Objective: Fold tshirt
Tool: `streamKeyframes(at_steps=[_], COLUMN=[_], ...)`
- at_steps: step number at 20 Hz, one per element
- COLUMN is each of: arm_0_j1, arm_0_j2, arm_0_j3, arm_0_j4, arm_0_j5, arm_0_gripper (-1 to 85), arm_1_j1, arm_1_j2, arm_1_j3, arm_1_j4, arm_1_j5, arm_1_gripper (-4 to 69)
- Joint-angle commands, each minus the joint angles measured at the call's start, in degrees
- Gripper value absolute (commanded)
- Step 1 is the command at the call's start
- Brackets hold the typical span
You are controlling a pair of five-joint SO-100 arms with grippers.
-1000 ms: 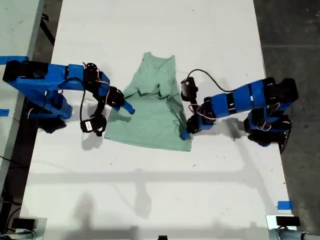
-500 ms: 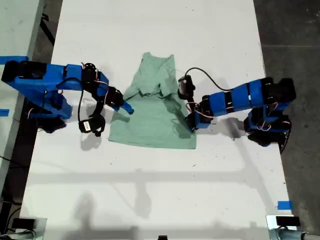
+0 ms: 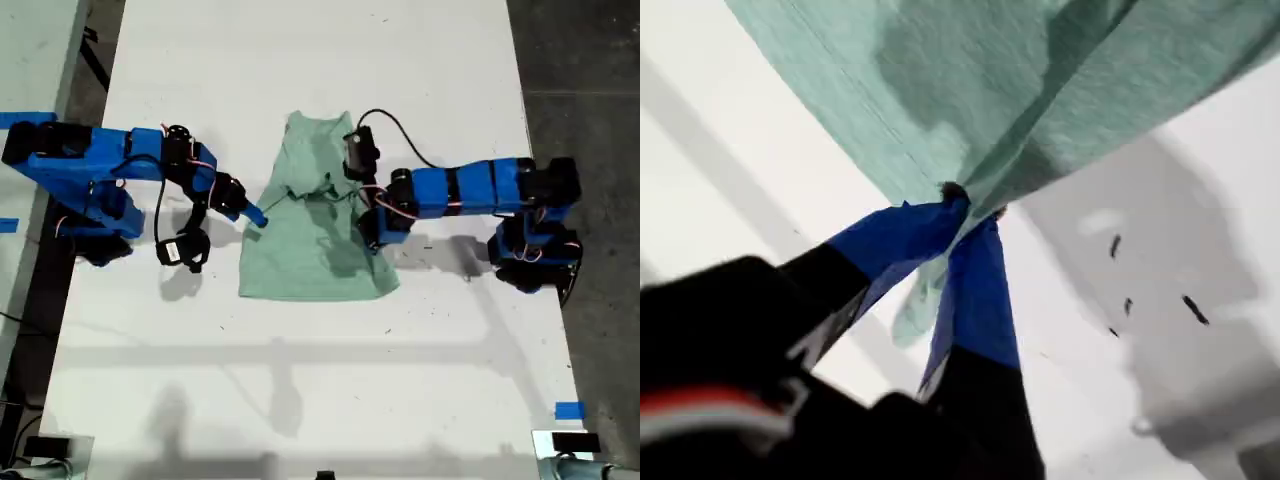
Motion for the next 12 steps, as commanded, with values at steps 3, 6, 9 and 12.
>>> streamKeyframes(at_steps=[3, 6, 9, 12], arm_0_j1=[0.5, 0.4, 0.4, 0.7], arm_0_j2=[3.4, 3.4, 3.4, 3.8], arm_0_j3=[-0.7, -0.8, -1.0, -2.5], arm_0_j4=[-0.5, -0.5, 0.0, 3.2], arm_0_j5=[-0.7, -0.7, -0.7, -1.2], arm_0_gripper=[23.3, 23.5, 23.7, 24.2], arm_1_j1=[-2.1, -3.7, -3.6, -3.3], arm_1_j2=[-17.8, -20.3, -14.0, -3.9], arm_1_j3=[-20.8, -21.5, -22.0, -22.0], arm_1_j4=[-7.6, -9.9, -1.2, 9.0], arm_1_j5=[5.2, 6.1, 4.0, 1.8], arm_1_gripper=[2.2, 25.8, 36.0, 31.9])
